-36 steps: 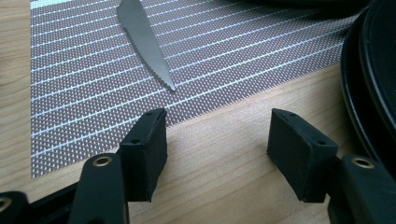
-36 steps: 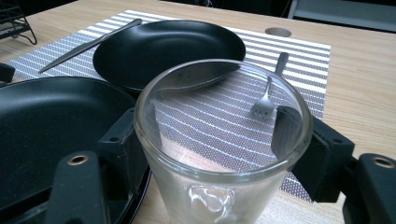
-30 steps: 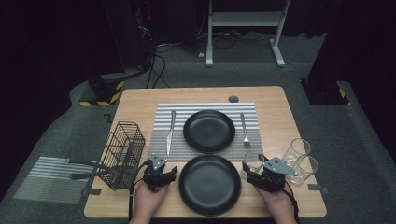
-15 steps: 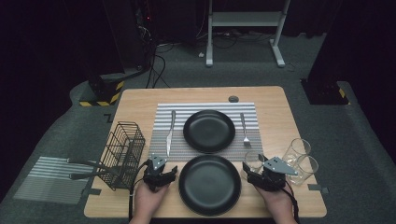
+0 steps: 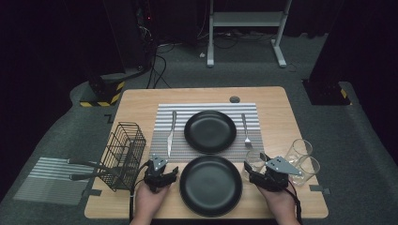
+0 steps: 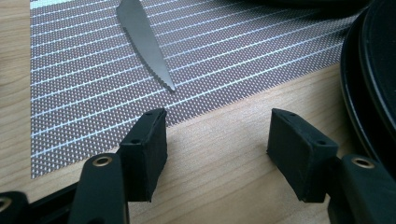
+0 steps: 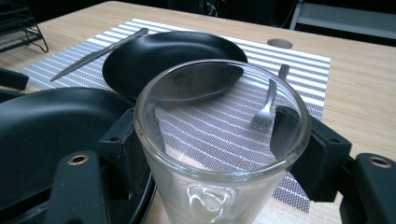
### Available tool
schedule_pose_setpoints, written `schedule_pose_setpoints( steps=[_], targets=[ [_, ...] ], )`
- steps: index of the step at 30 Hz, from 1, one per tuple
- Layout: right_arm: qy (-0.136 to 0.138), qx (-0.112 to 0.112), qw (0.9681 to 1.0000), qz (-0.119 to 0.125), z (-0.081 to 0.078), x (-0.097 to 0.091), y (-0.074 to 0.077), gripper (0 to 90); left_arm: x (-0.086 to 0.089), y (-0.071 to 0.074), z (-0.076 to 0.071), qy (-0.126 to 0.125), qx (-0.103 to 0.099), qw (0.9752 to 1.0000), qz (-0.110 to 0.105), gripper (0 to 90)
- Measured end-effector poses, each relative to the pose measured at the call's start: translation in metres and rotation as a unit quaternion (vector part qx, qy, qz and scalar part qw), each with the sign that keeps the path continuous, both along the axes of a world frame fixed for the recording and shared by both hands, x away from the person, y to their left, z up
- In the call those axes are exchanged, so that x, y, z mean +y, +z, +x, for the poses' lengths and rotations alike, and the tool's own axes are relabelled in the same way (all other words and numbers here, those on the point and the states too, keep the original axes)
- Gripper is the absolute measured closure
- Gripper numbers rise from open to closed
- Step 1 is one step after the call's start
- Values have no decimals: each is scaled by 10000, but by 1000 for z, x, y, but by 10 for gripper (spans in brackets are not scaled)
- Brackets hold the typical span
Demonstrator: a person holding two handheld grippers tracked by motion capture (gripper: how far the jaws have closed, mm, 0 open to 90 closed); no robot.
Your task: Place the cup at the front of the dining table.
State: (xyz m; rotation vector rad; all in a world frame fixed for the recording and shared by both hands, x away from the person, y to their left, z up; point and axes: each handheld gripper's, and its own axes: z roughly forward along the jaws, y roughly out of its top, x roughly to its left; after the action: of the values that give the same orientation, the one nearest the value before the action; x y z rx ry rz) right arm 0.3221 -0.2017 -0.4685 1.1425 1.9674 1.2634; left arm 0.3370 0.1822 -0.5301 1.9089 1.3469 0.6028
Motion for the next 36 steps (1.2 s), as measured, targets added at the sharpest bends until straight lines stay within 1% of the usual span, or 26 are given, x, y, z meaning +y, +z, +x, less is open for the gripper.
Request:
schedule_pose_setpoints(
  steps=[3, 5, 6, 7, 9, 10, 12, 14, 15, 16, 17, 18, 19, 21, 22, 23, 24, 28, 29, 30, 31, 32, 33, 34, 35, 36],
  targets=[
    [-12, -11, 10000, 64, -2, 0, 4, 286, 0, 0, 0, 2, -3, 10000, 15, 376],
    [14, -78, 10000, 45, -2, 0, 6, 286, 0, 0, 0, 13, -8, 10000, 35, 372],
    [-7, -31, 9999, 99, -3, 0, 7, 286, 2, 1, 1, -88, -27, 9999, 133, 367],
    [10, -91, 9999, 76, -2, -1, 8, 286, 2, 1, 1, -72, -26, 9999, 134, 364],
    [-11, -58, 9999, 156, -3, 0, 11, 286, 2, 1, 1, -15, -23, 9999, 117, 361],
    [13, -129, 9999, 96, -3, -1, 12, 286, 1, 0, 0, 88, 3, 10000, 21, 360],
    [-2, -111, 9999, 131, -3, -1, 13, 286, 0, 0, 0, 97, 8, 10000, 17, 354],
    [13, -123, 9998, 127, -3, -2, 15, 286, 2, 1, 1, -35, 6, 9999, 161, 348],
    [15, -105, 9999, 133, -3, -2, 15, 286, 2, 1, 0, -11, 21, 9999, 113, 347],
    [7, -123, 9998, 135, -3, -2, 16, 286, 0, 0, 0, 102, 3, 9999, -24, 349],
    [27, -172, 9998, 102, -2, -2, 16, 286, 4, 1, 1, -16, 27, 9999, 140, 355],
    [18, -133, 9998, 119, -3, -2, 17, 286, 5, 2, 1, -26, 44, 9999, 99, 360],
    [11, -155, 9998, 135, -3, -2, 18, 286, 4, 1, 1, 100, 58, 9999, -66, 364],
    [24, -150, 9998, 112, -3, -2, 19, 286, 6, 2, 2, 39, 104, 9999, -72, 354],
    [20, -112, 9999, 121, -4, -1, 19, 286, 5, 2, 1, 141, 82, 9998, -105, 342],
    [52, -161, 9998, 88, -3, -1, 20, 286, 6, 3, 1, 141, 15, 9999, -76, 340],
    [34, -143, 9998, 107, -3, 0, 20, 286, 7, 4, 1, 53, -54, 10000, 8, 340],
    [50, -103, 9999, 90, -3, 2, 20, 286, 6, 4, -1, 32, -39, 9999, -133, 337],
    [61, -109, 9999, 66, -3, 2, 20, 286, 7, 5, -1, -40, -66, 9999, -86, 338],
    [71, -137, 9999, 49, -2, 3, 20, 286, 7, 6, -2, -29, -93, 9999, -98, 338],
    [75, -93, 9999, 31, -3, 4, 20, 286, 8, 7, -2, -77, -105, 9999, -112, 337],
    [89, -130, 9999, -11, -2, 4, 21, 286, 9, 7, -2, -72, -109, 9996, -260, 338],
    [99, -125, 9999, -18, -2, 4, 21, 286, 11, 9, -3, -52, -87, 9995, -313, 344],
    [104, -115, 9999, -4, -3, 5, 21, 286, 13, 11, -3, -122, -91, 9991, -394, 351],
    [120, -123, 9999, -8, -3, 5, 21, 286, 13, 11, -4, -99, -96, 9983, -566, 362],
    [122, -117, 9999, -3, -3, 5, 22, 286, 14, 12, -4, -139, -144, 9985, -502, 362]
  ],
)
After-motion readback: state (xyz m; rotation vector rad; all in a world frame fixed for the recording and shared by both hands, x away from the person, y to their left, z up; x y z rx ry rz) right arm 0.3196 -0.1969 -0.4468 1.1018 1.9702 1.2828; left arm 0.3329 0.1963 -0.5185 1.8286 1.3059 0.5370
